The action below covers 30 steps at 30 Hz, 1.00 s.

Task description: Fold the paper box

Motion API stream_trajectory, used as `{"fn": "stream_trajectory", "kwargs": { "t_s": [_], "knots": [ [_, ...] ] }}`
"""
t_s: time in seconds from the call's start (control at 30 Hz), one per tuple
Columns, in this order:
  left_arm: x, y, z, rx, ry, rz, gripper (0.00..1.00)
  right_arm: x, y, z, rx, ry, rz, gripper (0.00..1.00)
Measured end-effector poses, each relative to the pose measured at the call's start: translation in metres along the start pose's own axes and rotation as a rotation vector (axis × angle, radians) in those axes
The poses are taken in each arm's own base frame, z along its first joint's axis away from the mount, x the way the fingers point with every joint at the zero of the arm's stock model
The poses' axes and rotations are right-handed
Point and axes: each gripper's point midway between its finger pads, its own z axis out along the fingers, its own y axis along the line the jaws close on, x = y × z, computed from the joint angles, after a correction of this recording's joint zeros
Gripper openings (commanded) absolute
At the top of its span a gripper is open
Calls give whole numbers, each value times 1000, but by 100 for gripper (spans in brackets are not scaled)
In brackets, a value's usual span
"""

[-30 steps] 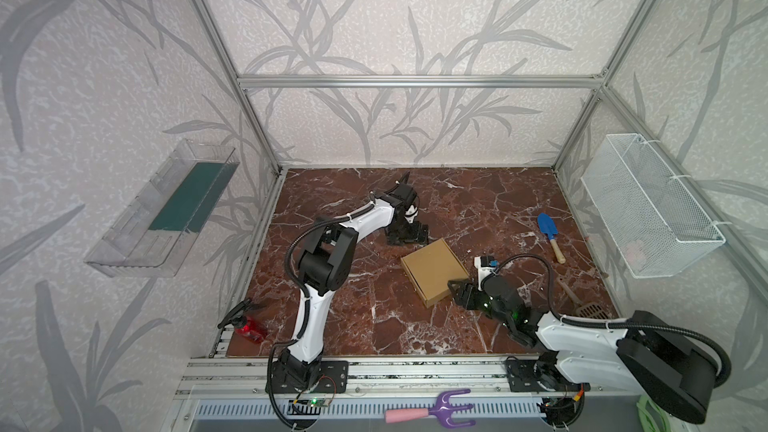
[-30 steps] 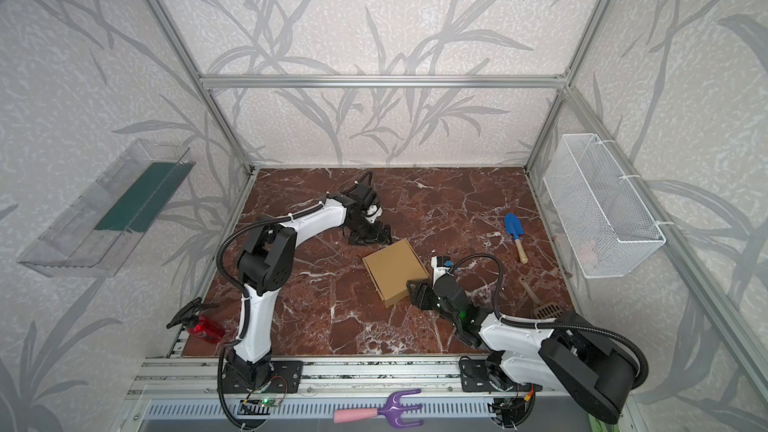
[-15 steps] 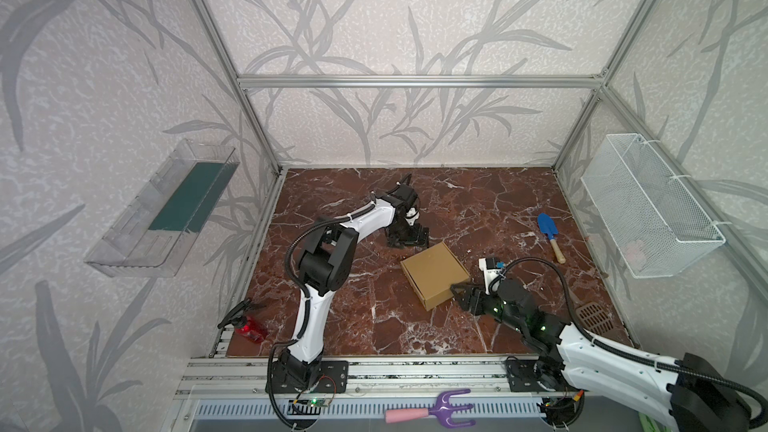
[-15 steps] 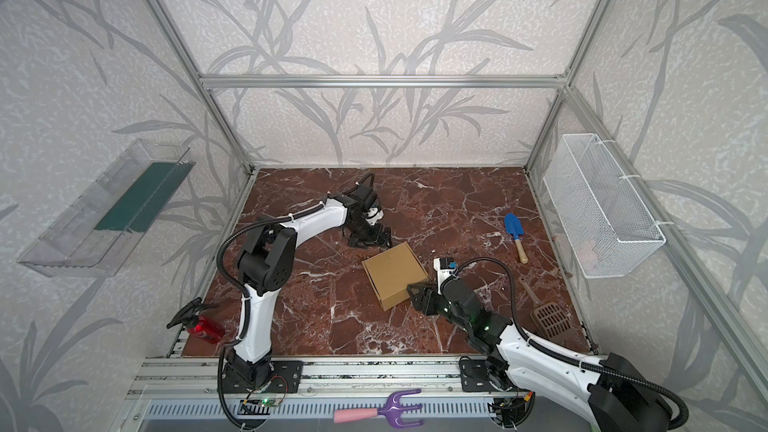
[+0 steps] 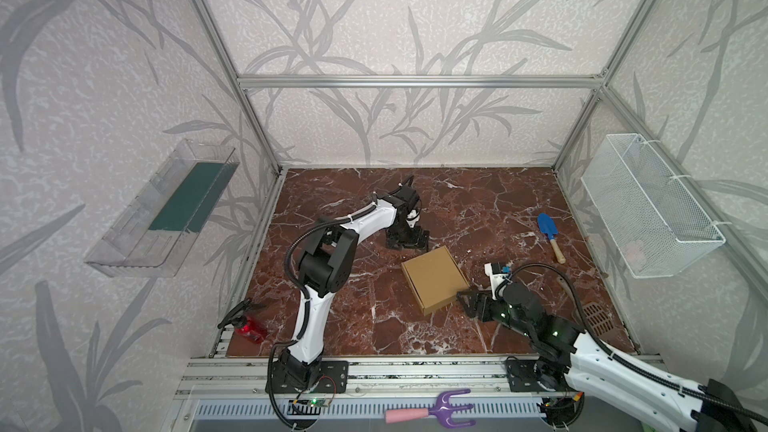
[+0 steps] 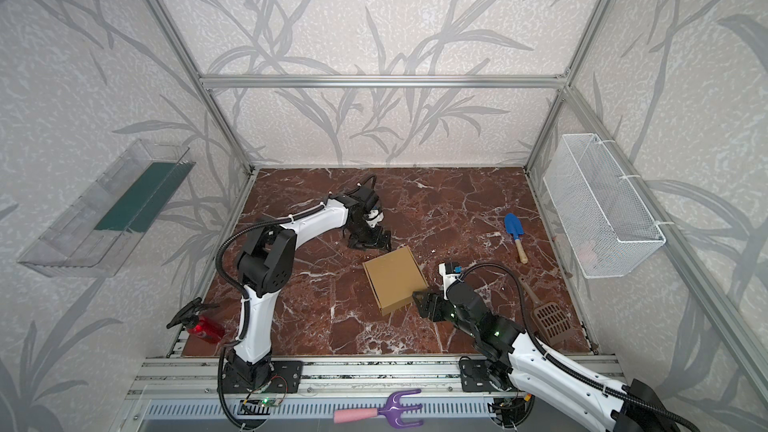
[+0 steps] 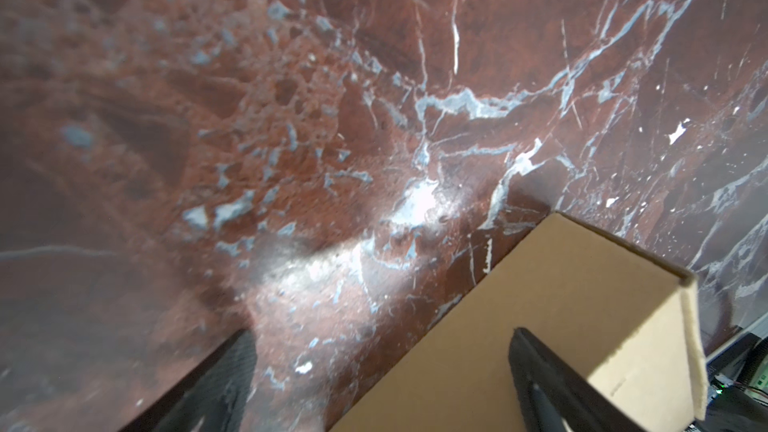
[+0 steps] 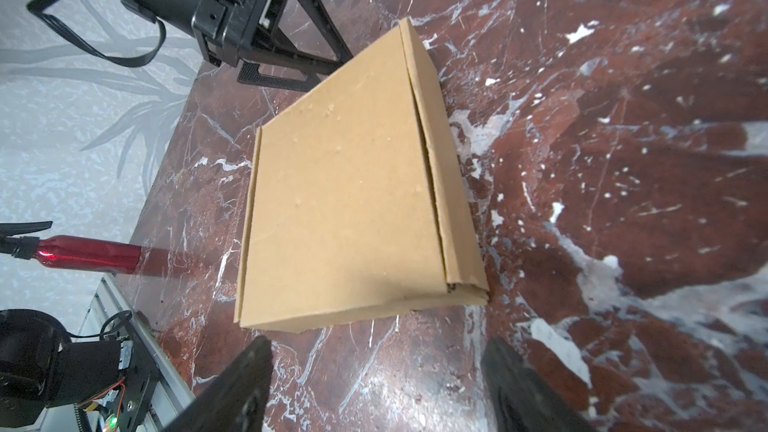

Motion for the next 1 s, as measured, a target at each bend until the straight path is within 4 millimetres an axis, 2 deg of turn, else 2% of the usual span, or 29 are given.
{"fn": "stream_trajectory", "kwargs": {
  "t_s": [0.13, 0.17, 0.37, 0.47, 0.6, 0.67, 0.73, 0.77, 0.8, 0.83, 0.9, 0.97, 1.0],
  "knots": [
    [-9, -7, -34, 15, -97, 20, 99, -25, 16, -10, 5, -42, -44, 96],
    [-12, -11, -47, 22, -135, 31, 99, -32, 21, -12, 3, -51, -55, 99],
    [-19, -29, -136, 60, -431, 112, 99, -62, 42, -18, 11, -72, -141, 99],
    [-8, -24, -174, 31, -588, 131, 99, -90, 50, -26, 33, -110, -183, 99],
    [15, 2, -207, -71, -755, 118, 99, -133, 47, -38, 91, -206, -214, 99],
    [29, 19, -216, -135, -810, 101, 99, -147, 37, -41, 142, -239, -219, 99],
    [31, 29, -222, -183, -843, 84, 99, -151, 26, -41, 186, -246, -225, 99],
    [30, 44, -227, -225, -920, 59, 99, -158, 11, -39, 237, -255, -227, 99],
    [39, 62, -228, -276, -952, 31, 99, -167, -1, -38, 274, -278, -225, 99],
    [54, 87, -225, -342, -968, -16, 99, -181, -25, -39, 349, -316, -207, 99],
    [76, 129, -219, -450, -996, -96, 99, -194, -71, -39, 470, -348, -157, 99],
    [92, 165, -213, -564, -1011, -166, 99, -189, -119, -38, 589, -335, -112, 99],
    [95, 175, -209, -595, -1010, -180, 99, -184, -135, -36, 631, -322, -113, 99]
  ]
}}
